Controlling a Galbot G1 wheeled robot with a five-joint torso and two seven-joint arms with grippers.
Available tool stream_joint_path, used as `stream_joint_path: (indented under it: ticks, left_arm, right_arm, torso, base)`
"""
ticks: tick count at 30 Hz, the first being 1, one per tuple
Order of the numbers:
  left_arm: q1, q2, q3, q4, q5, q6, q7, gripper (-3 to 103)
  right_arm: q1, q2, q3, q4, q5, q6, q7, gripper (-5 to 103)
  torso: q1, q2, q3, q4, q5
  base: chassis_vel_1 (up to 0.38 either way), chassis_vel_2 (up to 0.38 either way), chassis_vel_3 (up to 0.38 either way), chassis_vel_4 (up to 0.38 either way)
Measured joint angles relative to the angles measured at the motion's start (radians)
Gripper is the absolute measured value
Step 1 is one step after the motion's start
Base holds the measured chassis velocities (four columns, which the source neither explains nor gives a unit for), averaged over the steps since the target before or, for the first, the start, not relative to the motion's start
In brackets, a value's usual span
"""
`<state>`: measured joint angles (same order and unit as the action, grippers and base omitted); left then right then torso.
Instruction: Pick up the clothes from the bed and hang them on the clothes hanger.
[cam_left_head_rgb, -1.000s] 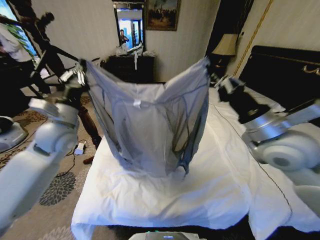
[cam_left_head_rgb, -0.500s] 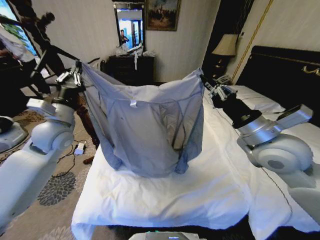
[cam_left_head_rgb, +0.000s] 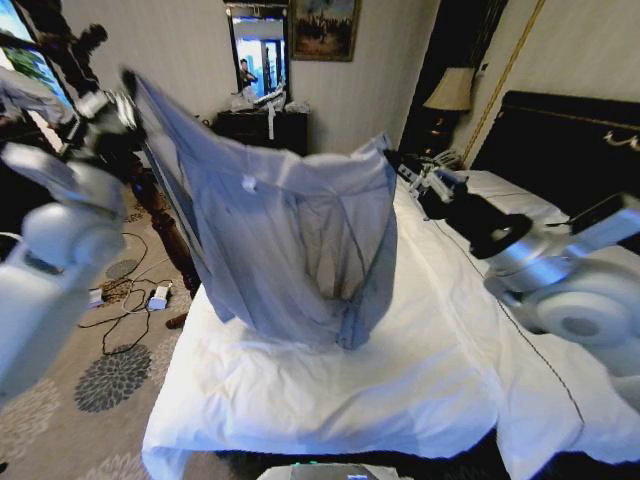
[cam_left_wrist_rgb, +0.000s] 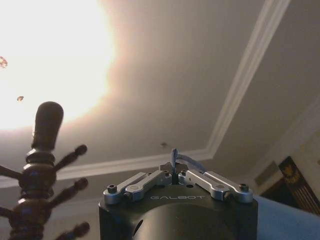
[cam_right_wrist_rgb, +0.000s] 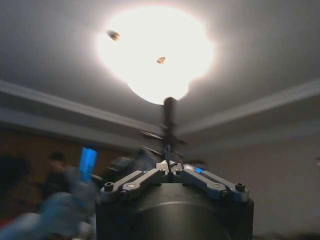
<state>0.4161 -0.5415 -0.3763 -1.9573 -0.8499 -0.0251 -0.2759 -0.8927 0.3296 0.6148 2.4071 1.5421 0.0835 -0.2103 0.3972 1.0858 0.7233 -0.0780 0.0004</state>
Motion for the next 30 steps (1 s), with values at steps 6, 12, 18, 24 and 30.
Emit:
stream_joint_path:
  ticks: [6,12,18,24,30]
  left_arm:
    - [-0.005,0.002,-0.011,0.040,0.006,-0.009,0.013,0]
    - [-0.095,0.017,0.013,0.066,-0.012,-0.005,0.014,0]
    - [-0.094,0.040,0.015,0.068,-0.018,-0.004,0.025,0]
    - [0.005,0.046,0.006,0.032,-0.002,-0.004,0.021,0]
    - [0.206,0.009,-0.012,-0.001,0.124,-0.018,0.033,0]
  right_arm:
    - [0.052,-0.009,0.004,-0.003,0.093,0.043,-0.075,0]
    - [0.231,-0.018,-0.024,-0.100,0.154,0.023,-0.081,0]
    - [0.203,-0.045,-0.026,-0.112,0.104,0.010,-0.076,0]
    - [0.154,-0.005,-0.060,-0.103,-0.011,0.003,-0.072,0]
    - [0.074,0.031,-0.073,-0.159,-0.165,-0.006,-0.096,0]
  torso:
    - [0.000,0.000,0.000,0.0003,-0.0011]
    - [0.000,0.000,0.000,0.0002,0.0000]
    - [0.000,0.000,0.000,0.0002,-0.0004]
    - [0.000,0.000,0.000,0.0003,-0.0011]
    - [0.000,0.000,0.000,0.0000,-0.0001]
  base:
    - [0.000,0.000,0.000,0.000]
    - [0.000,0.000,0.000,0.000]
    - [0.000,0.000,0.000,0.000]
    - [0.000,0.000,0.000,0.000]
    - [0.000,0.000,0.000,0.000]
